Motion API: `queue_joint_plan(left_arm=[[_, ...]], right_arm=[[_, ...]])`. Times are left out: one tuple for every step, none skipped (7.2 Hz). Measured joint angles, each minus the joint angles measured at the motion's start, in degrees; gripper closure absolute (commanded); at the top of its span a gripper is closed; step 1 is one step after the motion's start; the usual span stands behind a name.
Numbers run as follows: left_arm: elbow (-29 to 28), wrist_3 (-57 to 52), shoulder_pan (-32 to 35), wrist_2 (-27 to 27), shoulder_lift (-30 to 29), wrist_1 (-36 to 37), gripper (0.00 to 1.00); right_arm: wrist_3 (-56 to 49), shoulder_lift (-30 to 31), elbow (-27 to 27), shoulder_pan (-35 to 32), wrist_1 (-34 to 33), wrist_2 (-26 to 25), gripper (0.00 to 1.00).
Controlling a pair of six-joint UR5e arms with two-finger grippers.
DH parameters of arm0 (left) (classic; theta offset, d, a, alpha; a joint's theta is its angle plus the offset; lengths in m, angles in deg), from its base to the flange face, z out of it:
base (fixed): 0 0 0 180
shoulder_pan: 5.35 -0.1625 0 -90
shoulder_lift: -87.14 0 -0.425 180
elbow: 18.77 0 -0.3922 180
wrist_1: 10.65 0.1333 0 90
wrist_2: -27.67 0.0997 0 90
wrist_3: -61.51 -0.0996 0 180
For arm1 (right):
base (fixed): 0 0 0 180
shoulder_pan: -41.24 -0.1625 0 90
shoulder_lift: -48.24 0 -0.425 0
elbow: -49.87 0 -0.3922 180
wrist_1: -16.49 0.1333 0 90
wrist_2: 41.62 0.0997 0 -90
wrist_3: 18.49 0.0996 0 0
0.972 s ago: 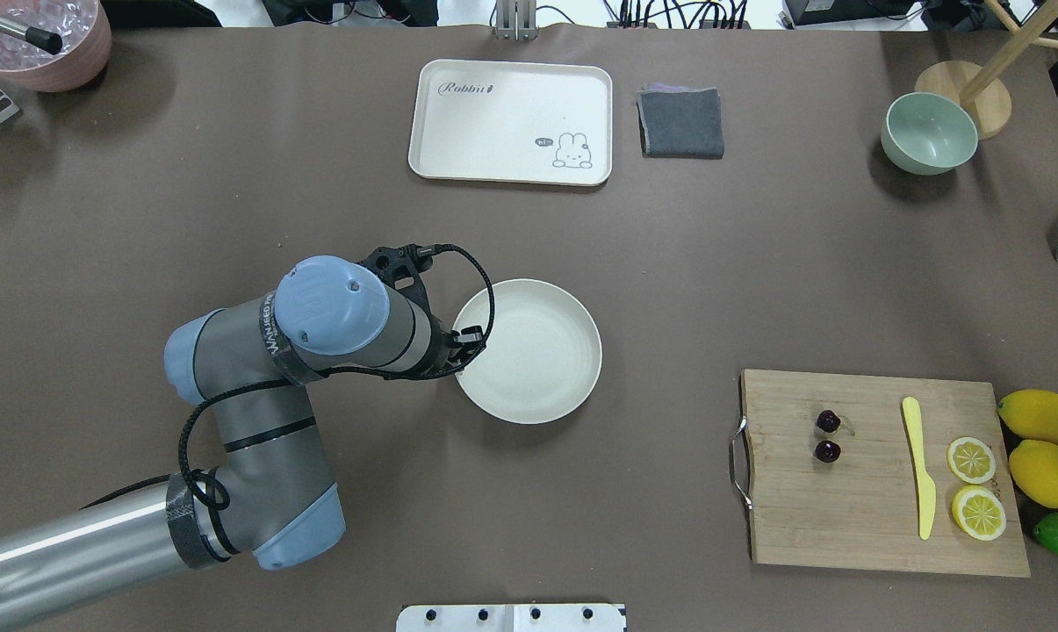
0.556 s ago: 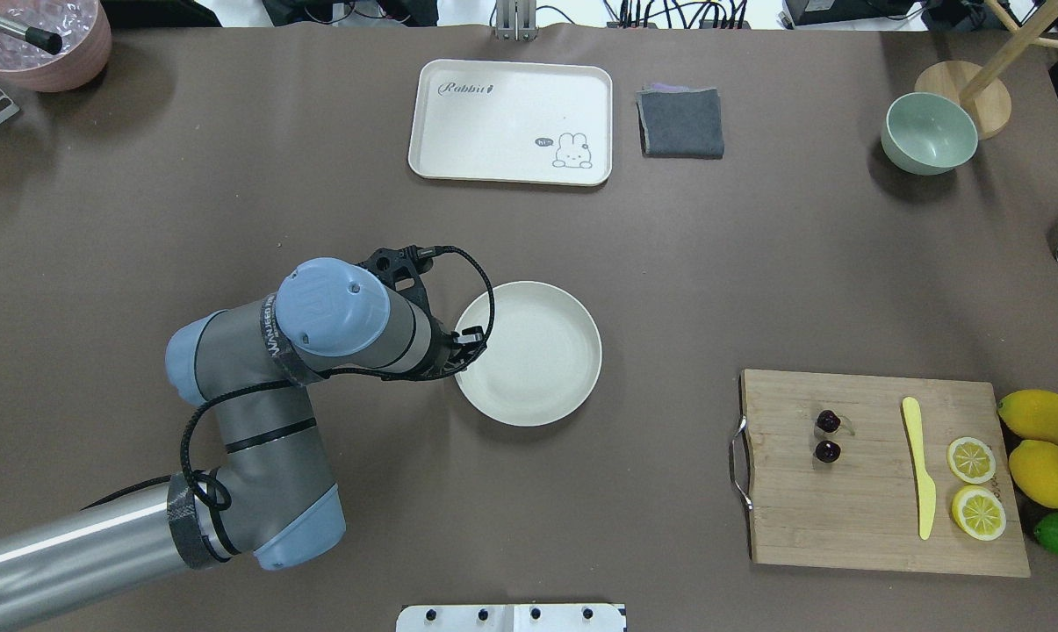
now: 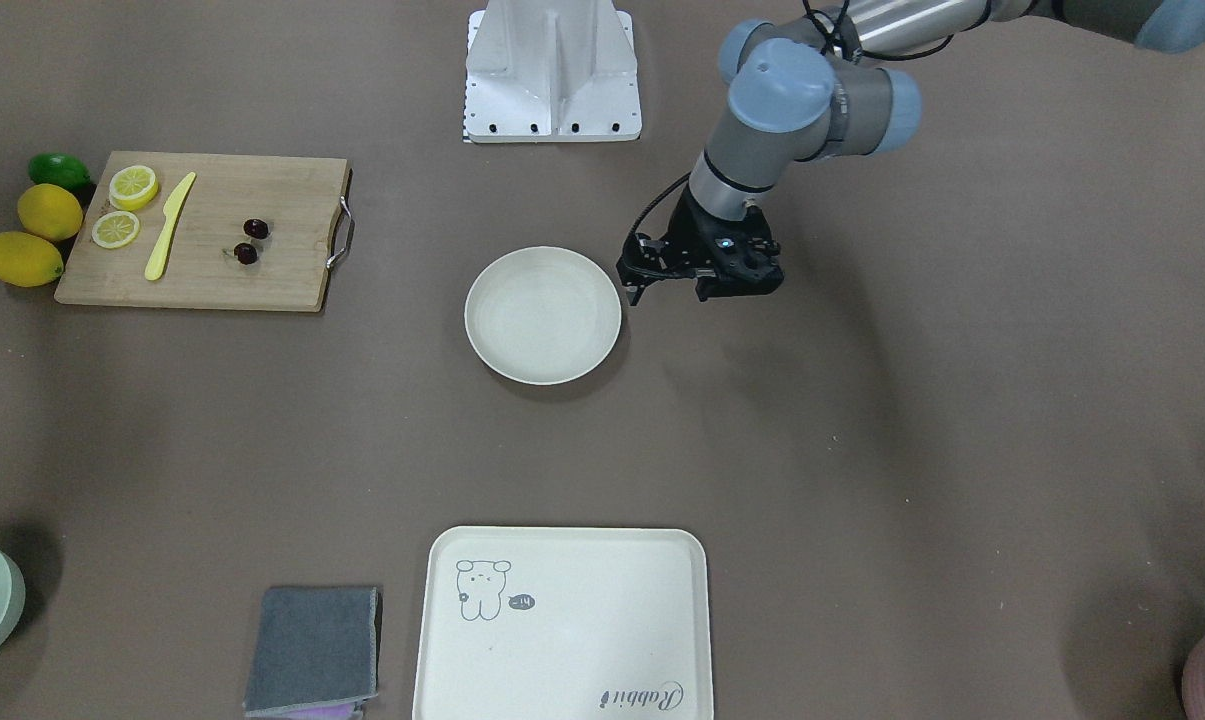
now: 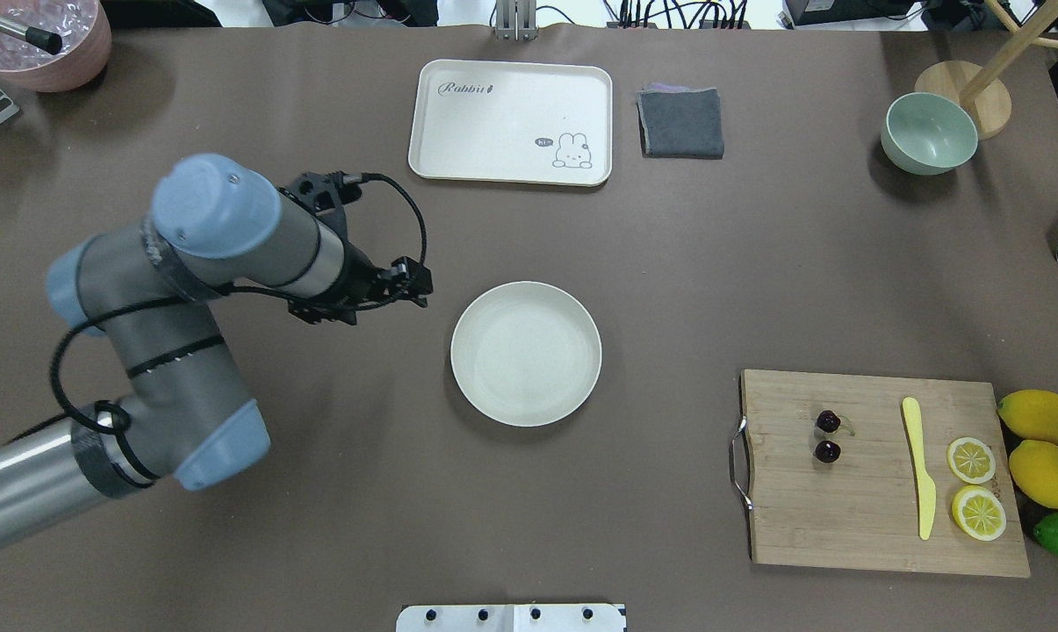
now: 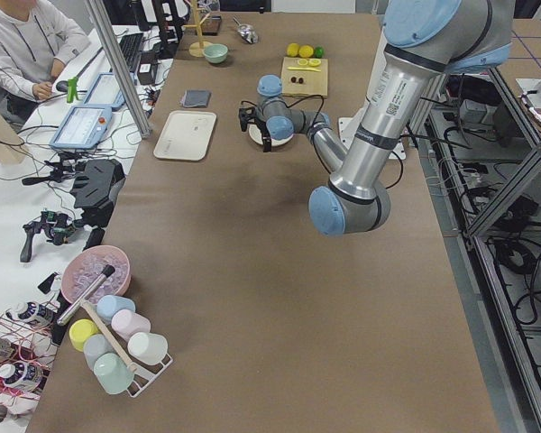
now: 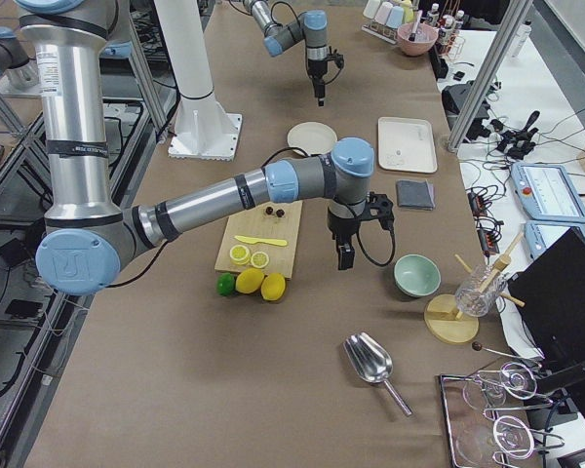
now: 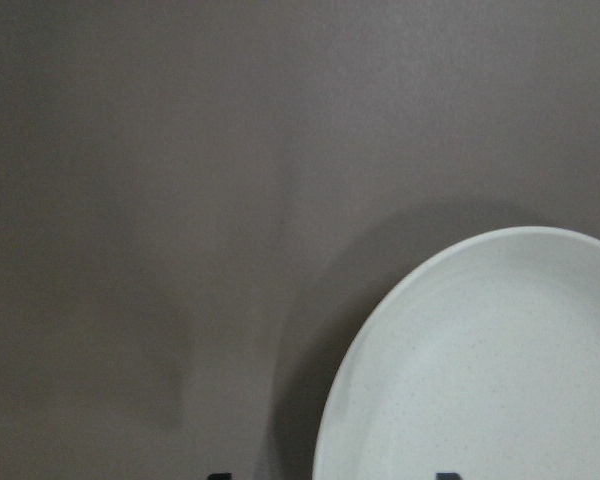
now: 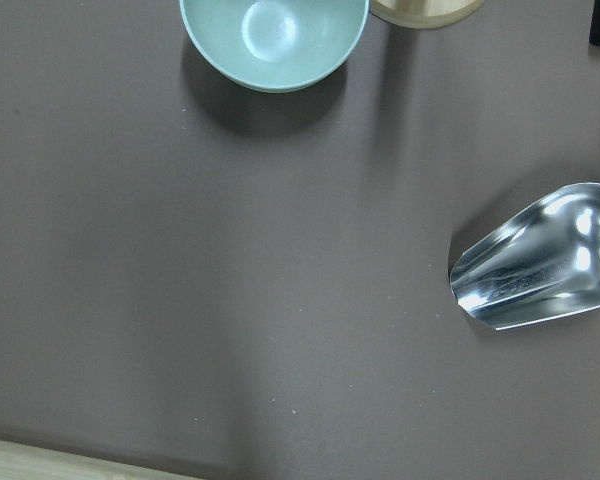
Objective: Place red cherry on plate
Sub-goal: 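Open the left gripper and withdraw the left arm from the plate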
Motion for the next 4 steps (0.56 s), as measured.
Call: queue_joint_plan(left_arm=[[1.33,-6.53,5.58,-4.57,3.44,0.24,0.02],[2.18,-14.83,11.39,-8.89,7.54,0.35,0.02],[2.42,-24.23,17.12,-12.55,11.48,1.00,0.02],[2.45,-35.46,23.04,-15.15,14.83,3.74,0.02]], right_arm=[[-0.02,-0.04,0.14,0.02,0.00,0.12,0.00],[-0.02,-0.07,0.31,0.10,0.00,0.17,0.00],[0.04,-0.08,0.33,0.19,0.00,0.22,0.00],[0.09,-0.09,0.36,0.22,0.00,0.26,0.00]])
